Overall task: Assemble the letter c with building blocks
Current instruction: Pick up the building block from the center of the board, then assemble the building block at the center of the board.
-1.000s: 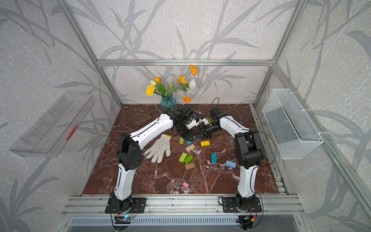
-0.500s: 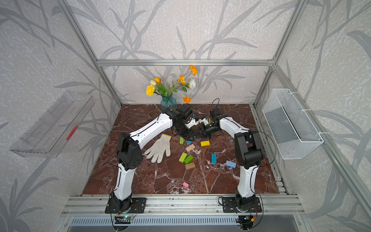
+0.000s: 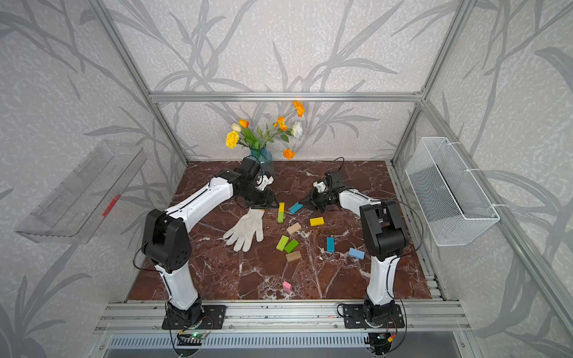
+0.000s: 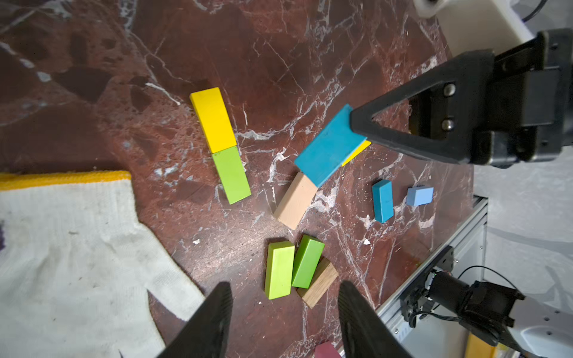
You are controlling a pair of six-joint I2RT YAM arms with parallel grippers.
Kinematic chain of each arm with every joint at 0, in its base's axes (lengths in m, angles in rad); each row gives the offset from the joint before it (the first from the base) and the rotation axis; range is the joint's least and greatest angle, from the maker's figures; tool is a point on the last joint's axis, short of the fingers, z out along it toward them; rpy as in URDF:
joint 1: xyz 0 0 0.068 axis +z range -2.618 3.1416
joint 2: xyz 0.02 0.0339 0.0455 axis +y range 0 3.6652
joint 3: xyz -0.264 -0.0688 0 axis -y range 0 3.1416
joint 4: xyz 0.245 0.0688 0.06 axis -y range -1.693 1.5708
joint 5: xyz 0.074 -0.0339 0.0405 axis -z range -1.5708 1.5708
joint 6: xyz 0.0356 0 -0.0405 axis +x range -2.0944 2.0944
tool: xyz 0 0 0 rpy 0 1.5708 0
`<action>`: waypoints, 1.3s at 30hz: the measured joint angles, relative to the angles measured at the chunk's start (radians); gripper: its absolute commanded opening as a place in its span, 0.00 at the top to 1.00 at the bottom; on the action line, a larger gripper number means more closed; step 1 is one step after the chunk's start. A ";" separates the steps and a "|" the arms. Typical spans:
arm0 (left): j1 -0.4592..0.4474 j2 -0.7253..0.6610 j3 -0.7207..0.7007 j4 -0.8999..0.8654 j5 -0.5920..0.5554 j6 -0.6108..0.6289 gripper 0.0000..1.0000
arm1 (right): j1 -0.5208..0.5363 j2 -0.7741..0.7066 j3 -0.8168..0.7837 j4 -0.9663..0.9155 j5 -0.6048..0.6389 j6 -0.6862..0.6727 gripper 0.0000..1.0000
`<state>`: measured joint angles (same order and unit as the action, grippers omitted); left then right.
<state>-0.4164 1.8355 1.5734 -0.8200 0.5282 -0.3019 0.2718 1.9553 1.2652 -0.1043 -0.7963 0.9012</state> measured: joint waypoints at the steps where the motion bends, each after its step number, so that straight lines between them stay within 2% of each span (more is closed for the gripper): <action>1: 0.008 -0.011 -0.015 0.007 0.003 -0.010 0.44 | 0.003 0.005 0.000 0.040 0.022 0.021 0.90; 12: 0.079 -0.023 -0.130 0.063 0.043 -0.072 0.45 | 0.083 0.153 0.038 0.332 0.212 0.151 0.89; 20: 0.096 -0.024 -0.161 0.108 0.061 -0.100 0.45 | 0.103 0.173 0.037 0.460 0.297 0.185 0.88; 39: 0.097 -0.035 -0.228 0.161 0.058 -0.119 0.45 | 0.111 0.225 0.028 0.528 0.326 0.195 0.85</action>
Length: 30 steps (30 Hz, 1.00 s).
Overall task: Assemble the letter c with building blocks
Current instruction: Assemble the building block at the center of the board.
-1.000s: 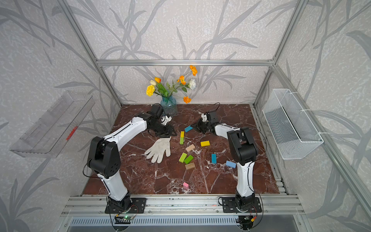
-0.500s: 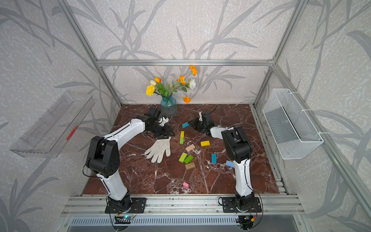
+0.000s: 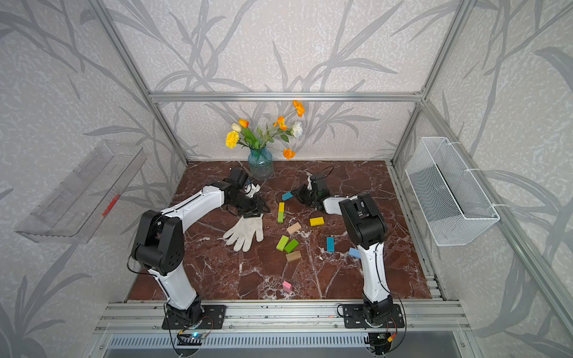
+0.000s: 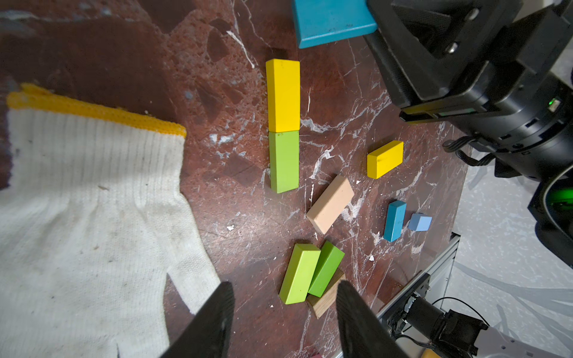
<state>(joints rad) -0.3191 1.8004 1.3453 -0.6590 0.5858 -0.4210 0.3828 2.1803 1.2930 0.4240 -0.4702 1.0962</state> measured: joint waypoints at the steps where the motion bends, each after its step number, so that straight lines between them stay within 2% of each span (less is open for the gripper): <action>1: 0.000 0.000 0.000 0.001 0.000 0.000 0.45 | 0.002 0.000 -0.002 0.008 0.000 0.004 0.85; 21: 0.000 0.000 -0.017 0.009 0.005 -0.003 0.45 | 0.033 0.026 -0.040 0.095 0.017 0.045 0.82; 25: 0.000 0.000 -0.017 0.009 0.010 -0.003 0.45 | 0.037 0.026 -0.055 0.116 0.023 0.055 0.78; 30: 0.001 0.000 -0.017 0.010 0.011 -0.003 0.45 | 0.040 0.026 -0.070 0.118 0.031 0.063 0.66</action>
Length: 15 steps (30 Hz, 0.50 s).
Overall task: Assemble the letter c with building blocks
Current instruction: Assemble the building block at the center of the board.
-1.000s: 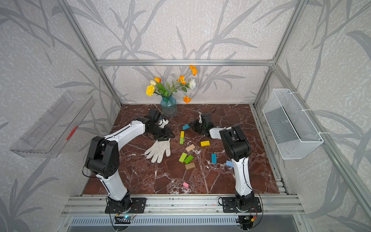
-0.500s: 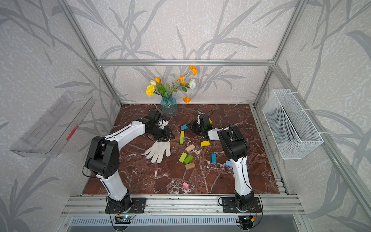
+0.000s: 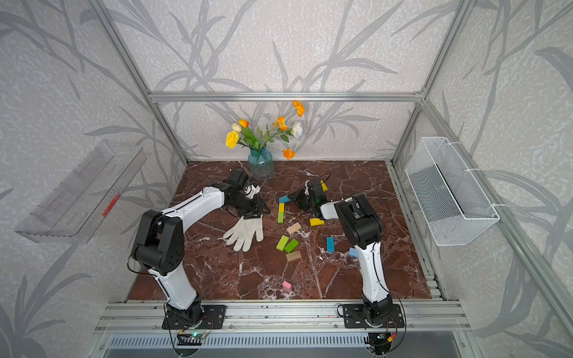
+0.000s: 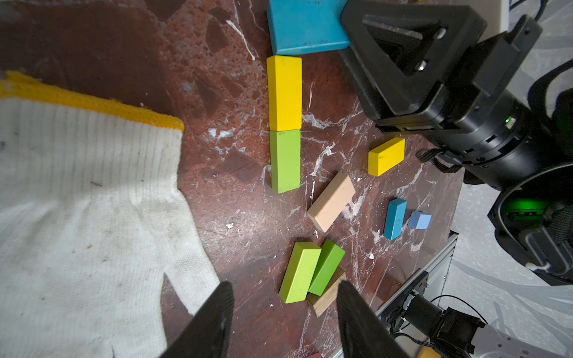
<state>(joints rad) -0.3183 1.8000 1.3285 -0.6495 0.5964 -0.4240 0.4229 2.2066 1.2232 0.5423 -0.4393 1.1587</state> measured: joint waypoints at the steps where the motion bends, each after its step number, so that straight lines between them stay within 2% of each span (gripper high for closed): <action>1: 0.000 0.000 0.000 0.000 0.000 0.000 0.45 | 0.001 0.000 -0.003 0.000 0.003 -0.001 0.63; 5: 0.000 0.000 0.000 0.000 0.000 0.000 0.45 | 0.004 0.000 -0.015 0.000 0.011 -0.006 0.56; 15: 0.000 0.000 0.000 0.000 0.000 -0.007 0.45 | 0.004 -0.036 -0.022 -0.062 0.043 -0.059 0.53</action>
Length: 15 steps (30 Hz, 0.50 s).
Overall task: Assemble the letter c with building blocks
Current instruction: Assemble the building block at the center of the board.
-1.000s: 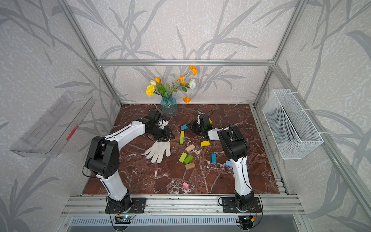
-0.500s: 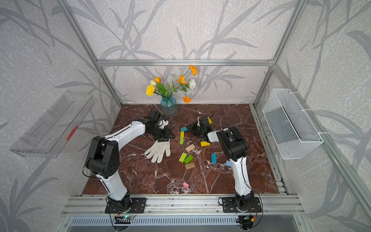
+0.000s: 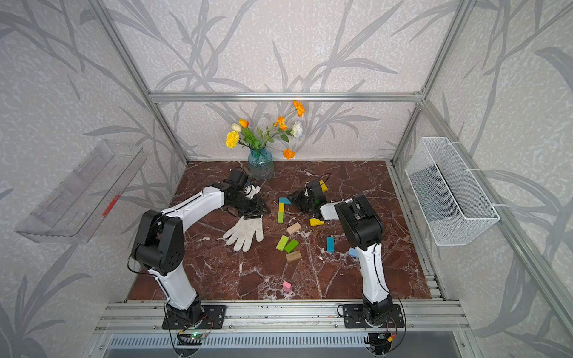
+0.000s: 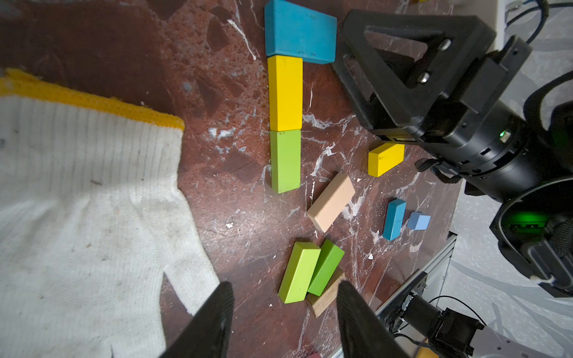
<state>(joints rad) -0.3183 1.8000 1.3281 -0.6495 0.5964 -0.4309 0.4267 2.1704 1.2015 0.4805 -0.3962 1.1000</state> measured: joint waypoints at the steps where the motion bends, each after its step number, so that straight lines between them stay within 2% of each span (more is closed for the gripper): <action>1: 0.000 0.000 0.000 0.000 0.000 0.000 0.45 | 0.000 -0.006 -0.001 -0.011 0.006 -0.005 0.53; 10: 0.000 -0.023 -0.009 -0.001 -0.002 -0.009 0.45 | 0.003 -0.085 -0.004 -0.129 0.040 -0.069 0.52; 15: -0.002 -0.054 -0.009 -0.020 -0.033 -0.011 0.46 | 0.010 -0.186 0.016 -0.301 0.055 -0.158 0.55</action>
<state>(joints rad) -0.3202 1.7458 1.3190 -0.6693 0.5632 -0.4416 0.4362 1.9842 1.2171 0.1795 -0.3416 0.9424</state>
